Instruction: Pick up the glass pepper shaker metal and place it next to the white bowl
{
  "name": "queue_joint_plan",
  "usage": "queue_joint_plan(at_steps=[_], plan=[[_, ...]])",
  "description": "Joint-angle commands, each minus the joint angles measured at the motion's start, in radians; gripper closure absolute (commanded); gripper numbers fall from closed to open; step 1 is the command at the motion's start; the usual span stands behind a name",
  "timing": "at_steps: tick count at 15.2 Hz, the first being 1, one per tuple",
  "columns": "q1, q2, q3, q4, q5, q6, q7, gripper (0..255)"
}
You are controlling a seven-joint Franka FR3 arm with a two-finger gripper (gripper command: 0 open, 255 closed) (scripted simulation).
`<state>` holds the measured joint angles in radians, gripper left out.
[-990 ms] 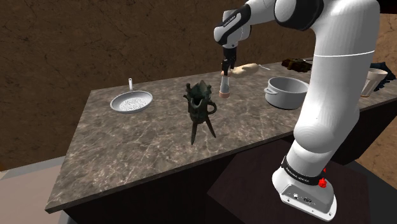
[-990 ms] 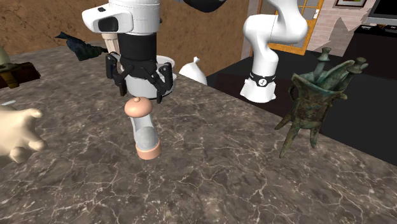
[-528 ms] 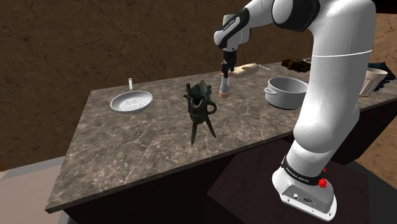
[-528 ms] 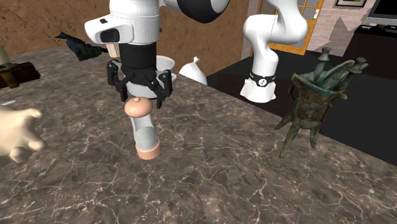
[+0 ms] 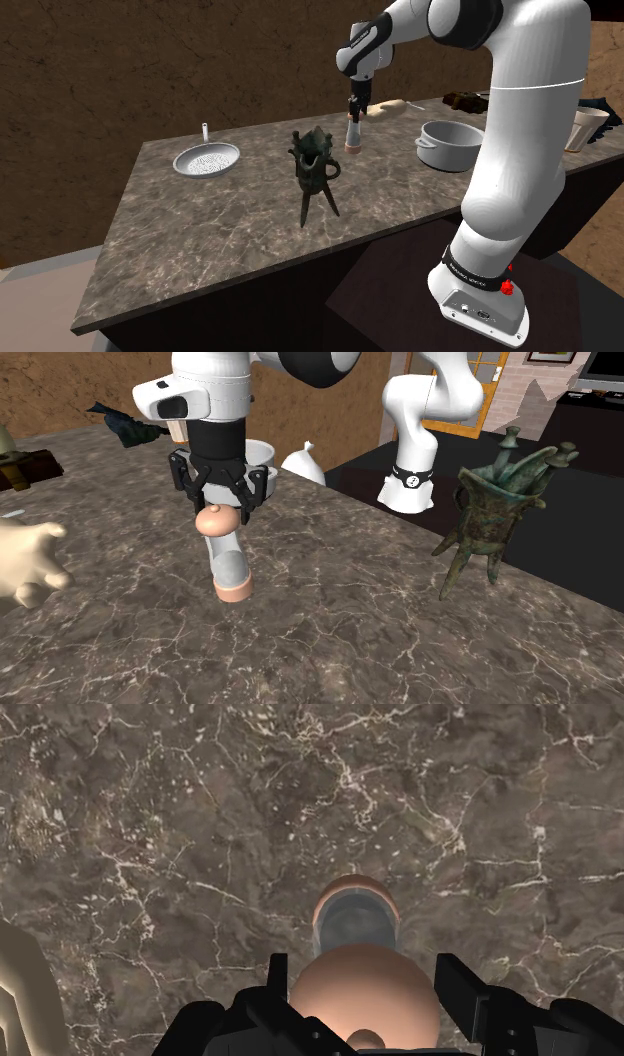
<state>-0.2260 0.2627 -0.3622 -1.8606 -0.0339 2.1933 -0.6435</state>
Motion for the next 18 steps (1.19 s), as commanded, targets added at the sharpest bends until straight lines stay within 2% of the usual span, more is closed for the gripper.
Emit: queue_joint_plan(at_steps=[1,5,18], plan=[[0.0,0.0,0.0,-0.001,0.0,0.0,0.0,255],[0.0,0.001,0.0,0.0,0.0,0.0,0.0,255],[0.006,-0.055,-0.005,0.107,-0.016,-0.159,-0.002,255]])
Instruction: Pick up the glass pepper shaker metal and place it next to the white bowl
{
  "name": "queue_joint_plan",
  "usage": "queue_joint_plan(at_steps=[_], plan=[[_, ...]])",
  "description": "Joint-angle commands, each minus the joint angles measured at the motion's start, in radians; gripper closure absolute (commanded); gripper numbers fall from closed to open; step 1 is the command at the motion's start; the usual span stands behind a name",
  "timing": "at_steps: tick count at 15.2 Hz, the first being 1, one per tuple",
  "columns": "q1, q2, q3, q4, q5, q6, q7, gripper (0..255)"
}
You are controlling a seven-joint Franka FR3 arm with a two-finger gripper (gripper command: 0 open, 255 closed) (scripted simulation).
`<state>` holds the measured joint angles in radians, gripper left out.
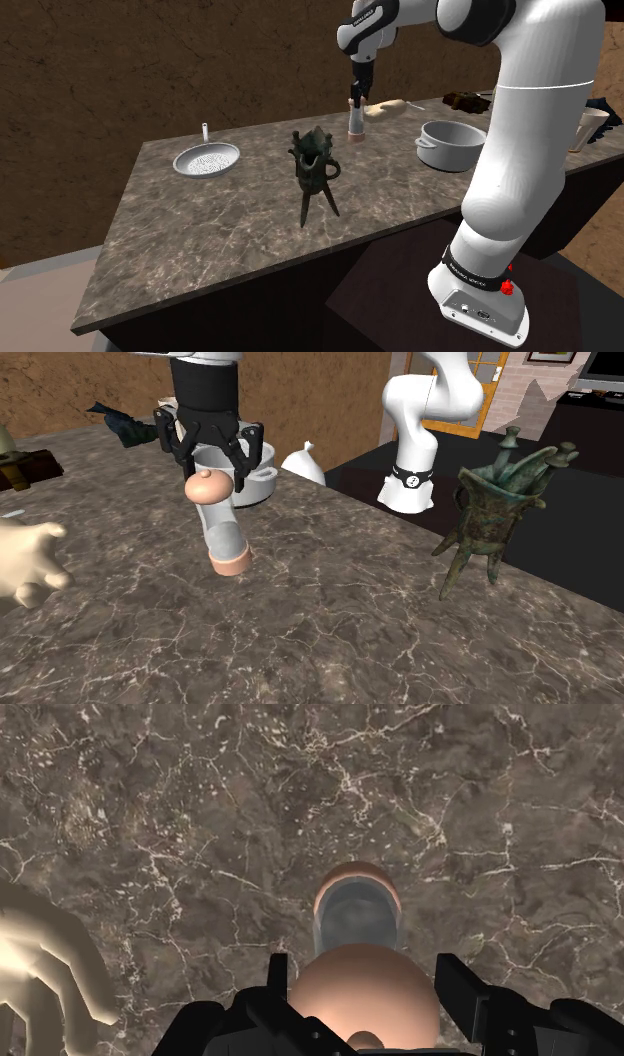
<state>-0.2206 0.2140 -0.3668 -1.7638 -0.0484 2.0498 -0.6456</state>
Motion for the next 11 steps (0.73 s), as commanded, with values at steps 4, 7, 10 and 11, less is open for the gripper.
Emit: queue_joint_plan(at_steps=[4,7,10,11], plan=[[0.001,-0.016,-0.001,0.051,-0.004,-0.066,-0.003,255],[0.001,-0.021,-0.002,0.085,-0.005,-0.105,-0.005,255],[0.001,-0.025,-0.002,0.121,-0.006,-0.144,-0.008,255],[0.001,-0.025,-0.003,0.134,-0.006,-0.157,-0.009,255]])
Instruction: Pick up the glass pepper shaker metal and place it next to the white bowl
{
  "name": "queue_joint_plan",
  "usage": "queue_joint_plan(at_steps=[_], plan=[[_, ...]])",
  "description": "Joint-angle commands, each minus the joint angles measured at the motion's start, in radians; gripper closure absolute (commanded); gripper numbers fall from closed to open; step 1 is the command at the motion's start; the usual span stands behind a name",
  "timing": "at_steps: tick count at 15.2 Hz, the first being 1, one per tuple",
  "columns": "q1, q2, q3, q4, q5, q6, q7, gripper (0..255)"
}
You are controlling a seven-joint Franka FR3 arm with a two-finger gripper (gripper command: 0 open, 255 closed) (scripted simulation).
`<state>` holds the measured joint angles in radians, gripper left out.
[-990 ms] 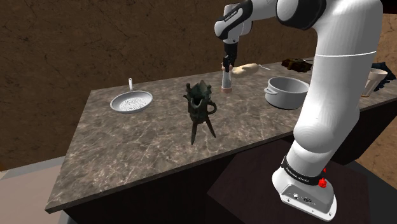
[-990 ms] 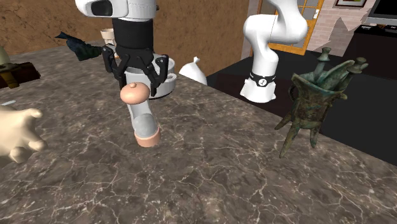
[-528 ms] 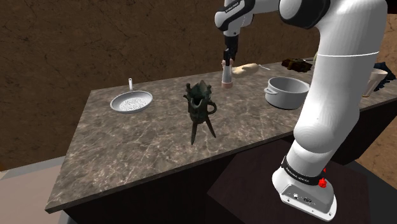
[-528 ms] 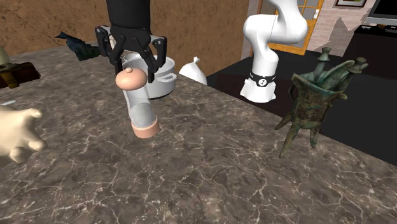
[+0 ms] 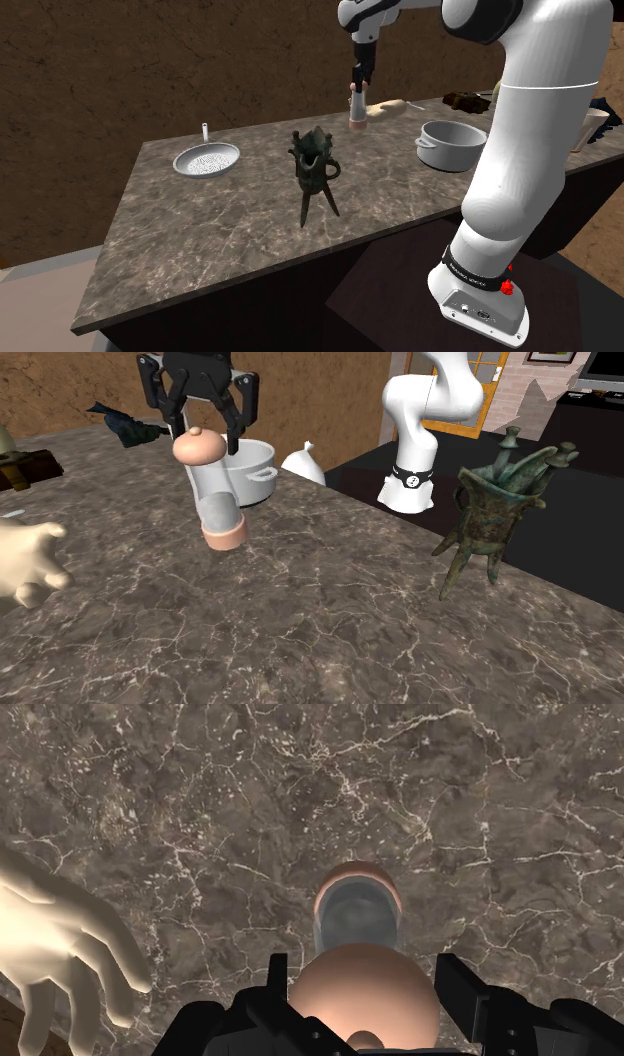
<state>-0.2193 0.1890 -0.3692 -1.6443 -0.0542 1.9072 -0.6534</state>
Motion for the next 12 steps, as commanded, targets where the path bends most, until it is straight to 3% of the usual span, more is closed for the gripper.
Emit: queue_joint_plan(at_steps=[1,12], plan=[[-0.001,0.0,0.0,0.027,0.001,-0.028,-0.003,255],[-0.007,0.013,-0.003,0.193,0.009,-0.18,-0.02,255]])
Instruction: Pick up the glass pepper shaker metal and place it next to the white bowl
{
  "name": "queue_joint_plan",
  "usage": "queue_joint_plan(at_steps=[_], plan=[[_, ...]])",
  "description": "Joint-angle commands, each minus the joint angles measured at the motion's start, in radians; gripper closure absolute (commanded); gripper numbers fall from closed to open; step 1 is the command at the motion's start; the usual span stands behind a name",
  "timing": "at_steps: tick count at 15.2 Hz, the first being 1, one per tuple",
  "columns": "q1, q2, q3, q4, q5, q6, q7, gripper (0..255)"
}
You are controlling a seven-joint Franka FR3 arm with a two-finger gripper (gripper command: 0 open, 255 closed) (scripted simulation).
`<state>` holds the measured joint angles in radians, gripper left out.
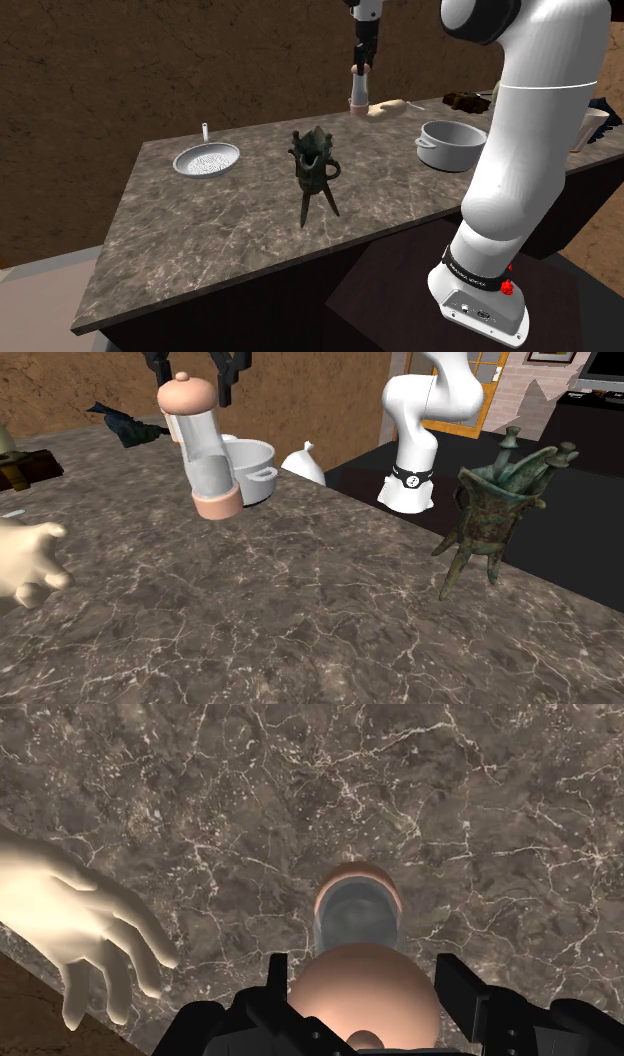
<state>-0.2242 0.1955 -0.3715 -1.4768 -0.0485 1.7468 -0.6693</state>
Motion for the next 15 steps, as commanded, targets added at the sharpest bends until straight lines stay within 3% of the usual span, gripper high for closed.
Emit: queue_joint_plan(at_steps=[1,13,14,15], plan=[[-0.003,0.01,-0.001,0.043,0.004,-0.034,-0.006,255],[-0.028,0.078,-0.006,0.3,0.032,-0.225,-0.035,255],[-0.03,0.083,-0.007,0.315,0.034,-0.235,-0.036,255],[-0.029,0.043,-0.011,0.26,0.022,-0.217,-0.045,255]])
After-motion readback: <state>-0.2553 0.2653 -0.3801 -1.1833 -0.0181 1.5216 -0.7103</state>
